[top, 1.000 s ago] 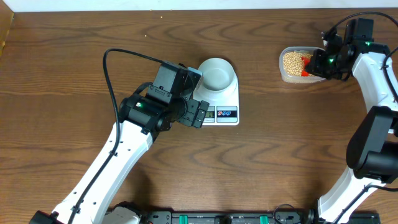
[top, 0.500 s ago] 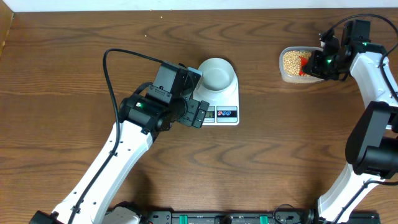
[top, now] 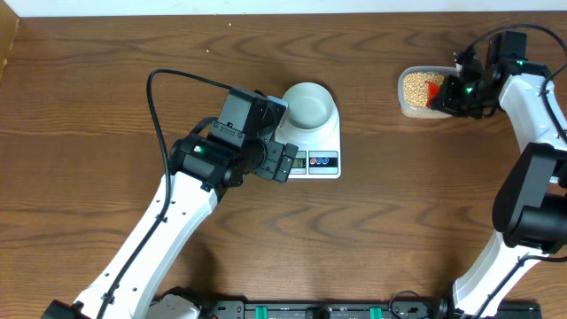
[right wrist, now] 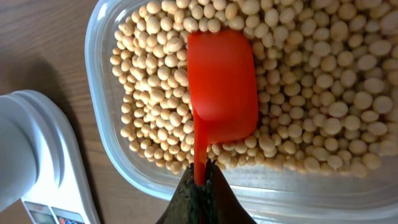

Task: Scoop item into bowl and weigh 50g on scale
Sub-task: 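Lower the red scoop into the soybeans with the right gripper, then drag the red scoop through the soybeans to fill it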

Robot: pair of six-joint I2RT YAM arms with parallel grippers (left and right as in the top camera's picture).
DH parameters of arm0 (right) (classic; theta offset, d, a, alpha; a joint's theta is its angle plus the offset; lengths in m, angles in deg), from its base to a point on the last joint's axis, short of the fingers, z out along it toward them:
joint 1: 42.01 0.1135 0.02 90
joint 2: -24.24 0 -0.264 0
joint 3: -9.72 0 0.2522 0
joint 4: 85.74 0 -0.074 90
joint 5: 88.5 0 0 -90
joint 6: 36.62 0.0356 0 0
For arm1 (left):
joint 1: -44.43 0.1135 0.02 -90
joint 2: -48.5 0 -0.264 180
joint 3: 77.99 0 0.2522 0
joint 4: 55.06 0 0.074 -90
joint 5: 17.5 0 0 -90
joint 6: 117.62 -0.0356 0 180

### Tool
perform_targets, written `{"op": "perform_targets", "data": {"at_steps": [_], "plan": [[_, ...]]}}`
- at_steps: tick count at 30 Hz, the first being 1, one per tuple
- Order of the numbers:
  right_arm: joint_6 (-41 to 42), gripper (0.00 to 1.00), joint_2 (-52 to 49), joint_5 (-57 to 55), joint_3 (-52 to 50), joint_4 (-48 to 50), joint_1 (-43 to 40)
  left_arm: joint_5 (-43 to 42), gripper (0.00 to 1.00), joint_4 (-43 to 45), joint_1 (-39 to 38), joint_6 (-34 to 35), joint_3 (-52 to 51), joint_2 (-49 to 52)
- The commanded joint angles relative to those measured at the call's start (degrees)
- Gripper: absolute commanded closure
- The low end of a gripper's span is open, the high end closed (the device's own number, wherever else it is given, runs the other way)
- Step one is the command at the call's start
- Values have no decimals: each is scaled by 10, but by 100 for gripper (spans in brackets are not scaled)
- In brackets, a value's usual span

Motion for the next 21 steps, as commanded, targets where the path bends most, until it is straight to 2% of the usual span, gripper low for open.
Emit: {"op": "perform_targets", "data": {"at_steps": [1, 6, 21], "plan": [[-4, 99, -31, 15, -12, -22, -16, 5, 7, 0, 3, 0, -4, 2], [-5, 99, -31, 58, -12, -19, -37, 5, 7, 0, 3, 0, -4, 2], [-4, 99, -31, 90, -12, -41, -47, 5, 7, 0, 3, 0, -4, 2]]}}
